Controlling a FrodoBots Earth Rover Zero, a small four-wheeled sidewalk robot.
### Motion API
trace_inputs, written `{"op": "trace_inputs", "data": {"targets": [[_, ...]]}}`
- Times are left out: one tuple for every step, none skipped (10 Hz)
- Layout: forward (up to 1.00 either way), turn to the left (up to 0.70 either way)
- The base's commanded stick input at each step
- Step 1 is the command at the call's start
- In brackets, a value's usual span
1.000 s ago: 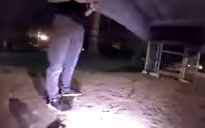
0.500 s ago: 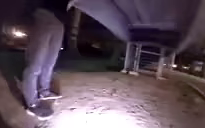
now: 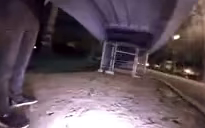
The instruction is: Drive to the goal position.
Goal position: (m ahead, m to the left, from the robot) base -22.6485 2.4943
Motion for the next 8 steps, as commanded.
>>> {"op": "trace_inputs", "data": {"targets": [[0.24,0.0],[0.28,0.0],[0.28,0.0],[0.29,0.0],[0.32,0.0],[0.33,0.0],[0.33,-0.04],[0.33,-0.47]]}}
